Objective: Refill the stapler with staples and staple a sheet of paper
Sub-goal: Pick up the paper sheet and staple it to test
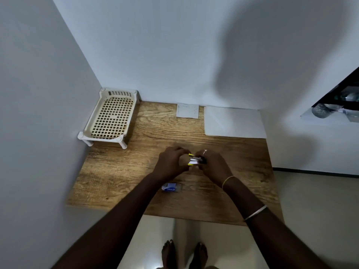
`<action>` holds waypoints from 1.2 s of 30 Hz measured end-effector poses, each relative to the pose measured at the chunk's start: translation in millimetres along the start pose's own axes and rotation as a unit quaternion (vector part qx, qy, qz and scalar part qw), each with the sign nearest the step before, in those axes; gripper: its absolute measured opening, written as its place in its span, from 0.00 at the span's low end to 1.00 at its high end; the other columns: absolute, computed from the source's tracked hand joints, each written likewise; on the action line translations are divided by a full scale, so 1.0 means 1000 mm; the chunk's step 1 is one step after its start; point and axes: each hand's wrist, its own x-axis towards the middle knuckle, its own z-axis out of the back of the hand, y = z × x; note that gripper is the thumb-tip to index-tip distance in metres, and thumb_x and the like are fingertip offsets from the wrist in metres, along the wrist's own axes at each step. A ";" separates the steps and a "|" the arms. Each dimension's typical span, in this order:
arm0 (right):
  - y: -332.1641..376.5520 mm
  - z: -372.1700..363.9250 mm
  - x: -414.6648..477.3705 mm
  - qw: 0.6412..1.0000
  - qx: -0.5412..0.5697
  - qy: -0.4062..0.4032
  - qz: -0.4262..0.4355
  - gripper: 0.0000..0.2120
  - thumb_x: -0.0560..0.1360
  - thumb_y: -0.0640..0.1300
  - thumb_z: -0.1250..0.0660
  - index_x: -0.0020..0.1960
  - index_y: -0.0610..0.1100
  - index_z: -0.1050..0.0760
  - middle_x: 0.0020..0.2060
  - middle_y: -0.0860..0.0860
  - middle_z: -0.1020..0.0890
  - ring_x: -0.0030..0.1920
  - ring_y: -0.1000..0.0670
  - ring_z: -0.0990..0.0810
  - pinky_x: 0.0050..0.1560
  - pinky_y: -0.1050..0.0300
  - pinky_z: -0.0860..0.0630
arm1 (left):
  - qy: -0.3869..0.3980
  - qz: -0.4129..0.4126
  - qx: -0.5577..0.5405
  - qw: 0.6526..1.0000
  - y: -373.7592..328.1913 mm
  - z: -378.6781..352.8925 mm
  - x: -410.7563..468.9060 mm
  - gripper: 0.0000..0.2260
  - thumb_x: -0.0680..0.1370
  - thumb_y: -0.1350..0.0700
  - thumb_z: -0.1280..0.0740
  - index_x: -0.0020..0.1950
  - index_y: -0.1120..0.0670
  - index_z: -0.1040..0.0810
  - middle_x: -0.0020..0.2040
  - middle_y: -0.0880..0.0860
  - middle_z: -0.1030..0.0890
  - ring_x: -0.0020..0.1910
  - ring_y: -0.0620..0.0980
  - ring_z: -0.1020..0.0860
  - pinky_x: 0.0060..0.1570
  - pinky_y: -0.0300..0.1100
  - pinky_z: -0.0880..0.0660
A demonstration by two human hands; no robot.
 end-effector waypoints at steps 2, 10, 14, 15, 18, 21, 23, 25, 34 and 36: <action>-0.006 -0.008 0.000 1.000 -0.013 0.009 -0.012 0.15 0.68 0.38 0.27 0.54 0.46 0.17 0.48 0.47 0.15 0.51 0.45 0.18 0.50 0.52 0.23 | 0.010 0.019 0.041 0.999 0.005 -0.010 -0.001 0.27 0.66 0.40 0.22 0.64 0.42 0.20 0.63 0.46 0.21 0.64 0.53 0.25 0.57 0.51 0.26; -0.021 -0.028 0.005 0.998 -0.047 0.036 -0.018 0.14 0.69 0.42 0.24 0.54 0.48 0.16 0.48 0.48 0.19 0.51 0.46 0.21 0.47 0.56 0.28 | 0.017 0.052 0.086 0.995 0.018 -0.032 -0.003 0.28 0.65 0.34 0.24 0.64 0.38 0.21 0.68 0.47 0.26 0.71 0.53 0.33 0.62 0.52 0.32; -0.027 -0.034 0.006 0.998 -0.049 0.047 -0.014 0.13 0.69 0.45 0.24 0.53 0.49 0.16 0.47 0.48 0.19 0.51 0.45 0.21 0.45 0.56 0.29 | 0.025 0.049 0.105 0.993 0.021 -0.036 -0.003 0.28 0.66 0.35 0.24 0.64 0.38 0.21 0.71 0.49 0.28 0.73 0.54 0.36 0.64 0.53 0.34; -0.028 -0.035 0.006 0.997 -0.050 0.049 -0.015 0.14 0.68 0.45 0.23 0.54 0.49 0.16 0.47 0.49 0.19 0.51 0.45 0.21 0.45 0.56 0.29 | 0.028 0.048 0.108 0.993 0.022 -0.037 -0.003 0.28 0.66 0.35 0.25 0.65 0.38 0.21 0.72 0.50 0.29 0.73 0.54 0.36 0.64 0.54 0.35; -0.029 -0.034 0.005 0.997 -0.058 0.055 -0.023 0.17 0.69 0.44 0.23 0.58 0.49 0.17 0.51 0.49 0.19 0.54 0.46 0.21 0.48 0.57 0.29 | 0.040 0.038 0.115 0.992 0.026 -0.038 -0.004 0.31 0.67 0.34 0.26 0.68 0.38 0.24 0.75 0.51 0.31 0.74 0.55 0.37 0.67 0.56 0.37; -0.030 -0.030 0.003 0.996 -0.045 0.068 -0.026 0.29 0.70 0.48 0.23 0.69 0.45 0.24 0.63 0.46 0.22 0.64 0.44 0.25 0.61 0.55 0.29 | 0.088 0.023 0.111 0.990 0.032 -0.031 -0.005 0.44 0.64 0.25 0.33 0.77 0.41 0.34 0.78 0.51 0.36 0.77 0.55 0.41 0.70 0.58 0.40; -0.028 -0.023 0.004 0.997 -0.045 0.053 -0.022 0.33 0.72 0.53 0.25 0.73 0.44 0.28 0.67 0.44 0.24 0.68 0.44 0.27 0.65 0.54 0.30 | 0.100 0.018 0.096 0.990 0.034 -0.020 -0.001 0.49 0.64 0.21 0.38 0.79 0.46 0.37 0.79 0.51 0.37 0.78 0.55 0.41 0.73 0.58 0.40; -0.027 -0.014 0.015 0.996 -0.086 0.029 0.002 0.33 0.74 0.55 0.27 0.73 0.43 0.30 0.67 0.43 0.24 0.68 0.43 0.27 0.65 0.52 0.29 | 0.094 0.013 0.087 0.992 0.039 -0.007 0.013 0.47 0.69 0.25 0.37 0.80 0.51 0.38 0.80 0.53 0.37 0.78 0.55 0.40 0.76 0.55 0.40; -0.027 0.023 0.140 0.962 -0.259 0.083 0.034 0.43 0.75 0.60 0.31 0.79 0.37 0.43 0.79 0.40 0.41 0.79 0.41 0.42 0.78 0.47 0.42 | 0.128 -0.028 0.226 0.965 0.050 0.048 0.114 0.46 0.75 0.42 0.28 0.82 0.58 0.51 0.83 0.58 0.50 0.82 0.58 0.50 0.79 0.58 0.48; -0.026 0.017 0.158 0.955 -0.275 0.108 0.023 0.45 0.75 0.62 0.32 0.80 0.38 0.46 0.81 0.40 0.45 0.80 0.41 0.46 0.79 0.44 0.43 | 0.148 -0.022 0.241 0.959 0.052 0.049 0.132 0.47 0.75 0.42 0.28 0.82 0.58 0.53 0.84 0.58 0.52 0.82 0.58 0.52 0.78 0.60 0.49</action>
